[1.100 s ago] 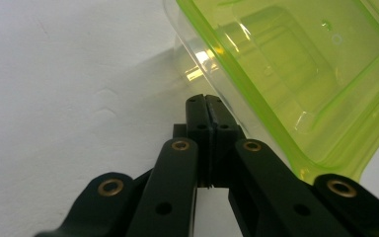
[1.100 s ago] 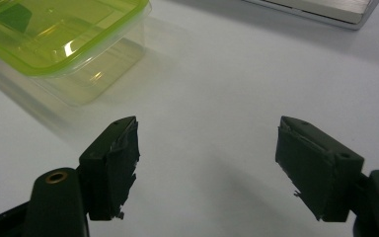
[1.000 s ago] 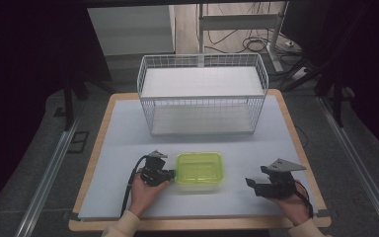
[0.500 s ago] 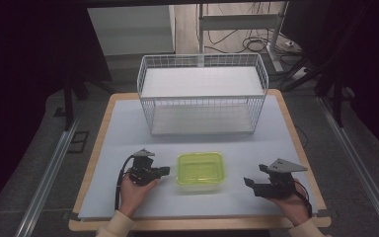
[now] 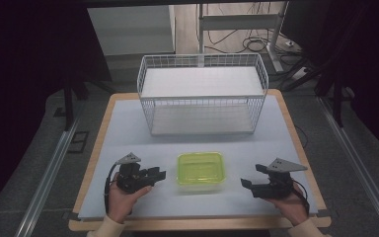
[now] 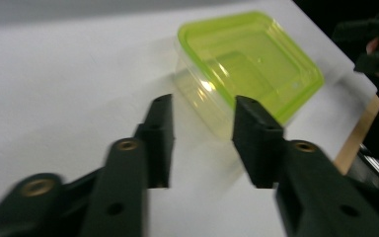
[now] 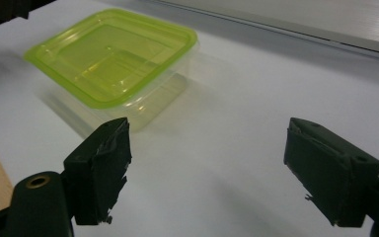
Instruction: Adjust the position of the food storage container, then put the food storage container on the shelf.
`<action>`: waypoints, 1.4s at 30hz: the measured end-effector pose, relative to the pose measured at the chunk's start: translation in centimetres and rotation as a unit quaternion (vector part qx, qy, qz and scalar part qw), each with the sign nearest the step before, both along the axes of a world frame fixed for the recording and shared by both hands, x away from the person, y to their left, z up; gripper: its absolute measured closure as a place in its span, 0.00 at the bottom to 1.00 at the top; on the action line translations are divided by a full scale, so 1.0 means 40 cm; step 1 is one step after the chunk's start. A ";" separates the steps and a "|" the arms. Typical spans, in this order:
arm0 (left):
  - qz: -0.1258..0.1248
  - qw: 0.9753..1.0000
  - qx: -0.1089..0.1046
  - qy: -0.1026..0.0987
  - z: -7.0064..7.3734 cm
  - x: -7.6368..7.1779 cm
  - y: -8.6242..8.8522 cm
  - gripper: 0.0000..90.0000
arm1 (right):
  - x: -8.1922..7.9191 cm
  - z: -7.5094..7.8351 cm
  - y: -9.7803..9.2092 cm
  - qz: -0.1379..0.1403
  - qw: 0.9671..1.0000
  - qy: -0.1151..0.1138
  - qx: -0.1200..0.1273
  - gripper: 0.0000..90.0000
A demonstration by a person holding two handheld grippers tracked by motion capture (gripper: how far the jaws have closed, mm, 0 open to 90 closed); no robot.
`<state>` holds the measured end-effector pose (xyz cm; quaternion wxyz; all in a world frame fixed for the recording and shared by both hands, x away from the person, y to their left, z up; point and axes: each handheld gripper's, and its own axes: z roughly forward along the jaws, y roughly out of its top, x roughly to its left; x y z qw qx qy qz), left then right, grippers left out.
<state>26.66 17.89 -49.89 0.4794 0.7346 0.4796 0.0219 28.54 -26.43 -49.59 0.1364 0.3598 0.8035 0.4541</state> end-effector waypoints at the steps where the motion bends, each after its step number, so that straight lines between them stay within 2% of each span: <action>1: -0.007 1.000 -0.015 0.019 0.003 0.004 0.001 0.50 | 0.000 0.001 0.002 0.006 1.000 0.004 0.006 0.19; 2: -0.007 1.000 -0.015 0.019 0.003 0.004 0.001 0.45 | 0.000 0.001 0.004 0.010 1.000 0.005 0.008 0.19; 3: -0.013 0.999 -0.028 0.030 0.002 0.003 0.000 0.44 | 0.000 0.002 0.005 0.011 1.000 0.010 0.009 0.19; 8: -0.018 0.998 -0.040 0.040 0.003 0.002 -0.005 0.40 | 0.004 0.006 0.010 0.017 1.000 0.020 0.012 0.19; 12: -0.021 0.997 -0.054 0.048 0.003 0.005 -0.005 0.38 | 0.006 0.009 0.014 0.022 0.999 0.031 0.031 0.22; 16: -0.019 0.997 -0.059 0.055 0.000 0.008 -0.004 0.37 | 0.014 0.012 0.021 0.029 0.997 0.053 0.046 0.26; 17: -0.018 0.996 -0.059 0.056 -0.001 0.009 -0.004 0.37 | 0.020 0.012 0.027 0.031 0.995 0.070 0.058 0.27; 18: -0.018 0.996 -0.060 0.057 -0.001 0.009 -0.003 0.37 | 0.020 0.012 0.027 0.031 0.995 0.070 0.058 0.27; 19: -0.017 0.996 -0.062 0.059 -0.002 0.010 -0.003 0.37 | 0.025 0.012 0.032 0.031 0.994 0.082 0.069 0.27; 24: -0.015 0.995 -0.071 0.068 -0.005 0.016 -0.003 0.39 | 0.037 0.016 0.052 0.032 0.993 0.094 0.070 0.30; 29: -0.012 0.993 -0.083 0.078 -0.008 0.026 -0.005 0.41 | 0.061 0.022 0.085 0.036 0.990 0.114 0.081 0.33; 31: -0.011 0.992 -0.094 0.088 -0.011 0.035 -0.007 0.42 | 0.070 0.020 0.095 0.034 0.989 0.120 0.083 0.34; 32: -0.010 0.990 -0.103 0.097 -0.015 0.044 -0.012 0.43 | 0.080 0.016 0.103 0.033 0.986 0.136 0.088 0.36; 33: -0.010 0.990 -0.103 0.097 -0.015 0.044 -0.012 0.43 | 0.080 0.016 0.103 0.033 0.986 0.136 0.088 0.36; 35: -0.009 0.988 -0.108 0.106 -0.020 0.053 -0.018 0.44 | 0.091 0.012 0.110 0.028 0.984 0.149 0.090 0.37; 39: -0.013 0.987 -0.109 0.115 -0.025 0.075 -0.039 0.46 | 0.110 0.012 0.121 0.018 0.982 0.163 0.091 0.40; 42: -0.017 0.987 -0.098 0.123 -0.027 0.090 -0.059 0.47 | 0.123 0.009 0.127 0.012 0.981 0.171 0.094 0.41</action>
